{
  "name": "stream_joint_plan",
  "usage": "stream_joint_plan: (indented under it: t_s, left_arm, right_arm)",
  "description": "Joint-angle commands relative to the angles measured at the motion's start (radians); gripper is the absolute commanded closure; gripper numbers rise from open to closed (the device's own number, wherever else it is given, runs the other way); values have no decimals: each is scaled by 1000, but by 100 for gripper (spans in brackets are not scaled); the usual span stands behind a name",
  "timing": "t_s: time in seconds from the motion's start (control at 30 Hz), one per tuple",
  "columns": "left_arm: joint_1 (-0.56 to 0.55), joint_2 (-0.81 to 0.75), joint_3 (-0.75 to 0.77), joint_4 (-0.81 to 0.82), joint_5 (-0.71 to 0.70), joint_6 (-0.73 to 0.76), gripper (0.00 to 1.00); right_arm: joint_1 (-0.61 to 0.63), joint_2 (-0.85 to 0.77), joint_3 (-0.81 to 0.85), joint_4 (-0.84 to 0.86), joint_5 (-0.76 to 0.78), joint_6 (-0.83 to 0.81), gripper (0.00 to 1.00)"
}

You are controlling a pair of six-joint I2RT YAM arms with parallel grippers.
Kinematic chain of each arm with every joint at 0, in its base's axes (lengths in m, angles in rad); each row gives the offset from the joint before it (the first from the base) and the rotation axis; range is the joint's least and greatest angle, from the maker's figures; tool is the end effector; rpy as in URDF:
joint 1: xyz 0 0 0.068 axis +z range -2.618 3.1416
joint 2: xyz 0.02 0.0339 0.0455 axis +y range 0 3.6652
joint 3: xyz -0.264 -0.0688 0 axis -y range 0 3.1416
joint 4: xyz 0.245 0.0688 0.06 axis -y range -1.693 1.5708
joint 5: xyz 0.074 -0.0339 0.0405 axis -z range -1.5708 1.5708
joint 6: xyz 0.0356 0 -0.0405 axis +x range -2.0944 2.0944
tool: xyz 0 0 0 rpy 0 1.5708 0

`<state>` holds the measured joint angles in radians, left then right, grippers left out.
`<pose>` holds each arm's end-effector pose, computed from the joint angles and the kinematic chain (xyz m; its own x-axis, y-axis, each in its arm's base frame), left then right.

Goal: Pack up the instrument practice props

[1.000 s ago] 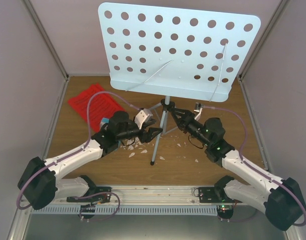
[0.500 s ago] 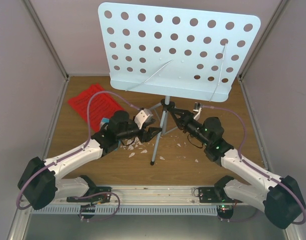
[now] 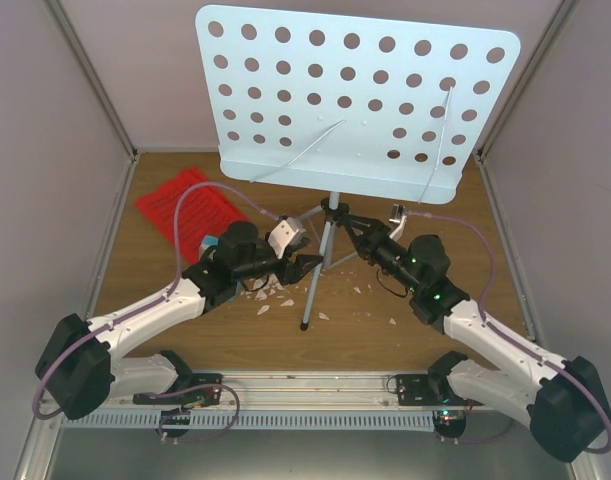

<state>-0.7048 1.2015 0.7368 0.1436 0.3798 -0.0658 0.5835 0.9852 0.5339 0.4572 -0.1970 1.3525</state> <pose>0.1988 -0.1864 0.2698 -0.2971 0.1725 -0.9391 0.8520 0.4920 -0.1791 0.1878 0.1323 0.2813 -0.6859 0.6944 -0.2177 -0.1572 0.1507 0.9760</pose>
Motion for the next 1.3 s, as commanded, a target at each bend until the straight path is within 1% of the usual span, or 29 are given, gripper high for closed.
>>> stream_joint_plan:
  t_s: [0.0,0.13,0.23,0.63,0.77,0.93,1.03,1.1,1.27]
  left_arm:
    - [-5,-12,31,31,-12,20,41]
    - [-5,-7,32,30,-10,20,41]
    - [-5,-5,33,27,-9,21,41]
    - [-17,3,35,25,-22,30,41]
    - [-19,6,36,23,-26,34,41]
    - [-22,9,38,20,-30,38,41]
    - [-24,9,38,20,-31,38,41]
    - [-24,10,39,20,-31,38,41]
    - [-25,7,39,18,-30,38,41]
  right_arm:
    - [-6,-48,-1,-24,57,-44,59]
    - [-7,-55,51,-115,92,-174,65]
    - [-6,-32,100,-187,87,-250,66]
    - [-5,15,117,-195,24,-268,66]
    - [-4,14,121,-193,27,-300,79]
    - [-4,15,127,-208,43,-376,91]
    - [6,13,122,-226,89,-469,94]
    - [20,15,121,-231,120,-583,94]
    - [79,22,121,-274,270,-894,94]
